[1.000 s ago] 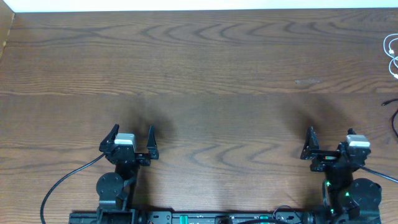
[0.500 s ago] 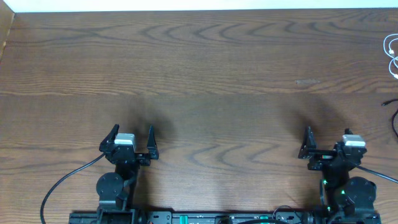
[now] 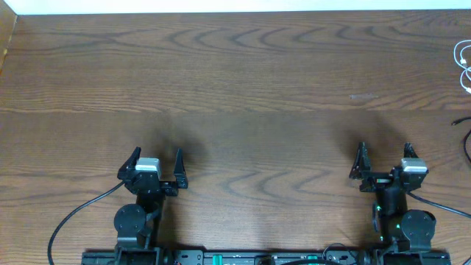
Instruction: Untangle cables
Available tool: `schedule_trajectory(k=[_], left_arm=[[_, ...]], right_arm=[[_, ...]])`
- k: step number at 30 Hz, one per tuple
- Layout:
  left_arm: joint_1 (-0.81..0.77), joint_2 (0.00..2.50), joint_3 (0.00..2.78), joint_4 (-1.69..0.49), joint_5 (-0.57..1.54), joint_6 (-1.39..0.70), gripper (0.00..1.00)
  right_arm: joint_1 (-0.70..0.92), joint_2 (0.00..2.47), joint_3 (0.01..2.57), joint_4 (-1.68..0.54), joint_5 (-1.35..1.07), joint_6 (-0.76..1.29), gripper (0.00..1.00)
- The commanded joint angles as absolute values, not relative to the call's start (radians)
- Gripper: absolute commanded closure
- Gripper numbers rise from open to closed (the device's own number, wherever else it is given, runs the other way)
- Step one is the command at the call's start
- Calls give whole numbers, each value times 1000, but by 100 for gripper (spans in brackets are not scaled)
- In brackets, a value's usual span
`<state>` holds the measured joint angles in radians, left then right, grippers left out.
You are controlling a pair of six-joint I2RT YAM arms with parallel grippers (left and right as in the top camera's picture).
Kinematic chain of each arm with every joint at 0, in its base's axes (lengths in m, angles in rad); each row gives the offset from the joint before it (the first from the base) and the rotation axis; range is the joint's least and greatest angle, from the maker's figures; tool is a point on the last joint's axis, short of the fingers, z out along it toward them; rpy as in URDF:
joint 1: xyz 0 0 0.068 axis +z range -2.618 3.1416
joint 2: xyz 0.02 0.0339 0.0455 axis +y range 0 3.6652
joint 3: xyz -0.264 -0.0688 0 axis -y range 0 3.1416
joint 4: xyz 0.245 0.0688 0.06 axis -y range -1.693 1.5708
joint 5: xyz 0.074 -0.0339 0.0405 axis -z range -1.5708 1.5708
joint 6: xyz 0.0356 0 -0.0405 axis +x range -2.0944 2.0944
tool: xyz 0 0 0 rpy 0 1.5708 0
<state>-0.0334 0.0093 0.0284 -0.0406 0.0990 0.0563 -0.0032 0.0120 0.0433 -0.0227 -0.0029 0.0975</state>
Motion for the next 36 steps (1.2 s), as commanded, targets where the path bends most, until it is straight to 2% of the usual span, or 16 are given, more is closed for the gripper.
schedule_trajectory(k=[1,12,17,36], left_arm=[[-29,4,4,-61,119,58,2],[-29,4,4,-61,118,58,2],[-29,4,4,-61,119,58,2],[-29,4,4,-61,118,58,3]], right_arm=[[-5,6,7,20,-10,90,1],[-5,6,5,-80,-7,87,1],[-5,6,5,-77,-7,26,1],[-5,6,5,-78,-7,14,1]])
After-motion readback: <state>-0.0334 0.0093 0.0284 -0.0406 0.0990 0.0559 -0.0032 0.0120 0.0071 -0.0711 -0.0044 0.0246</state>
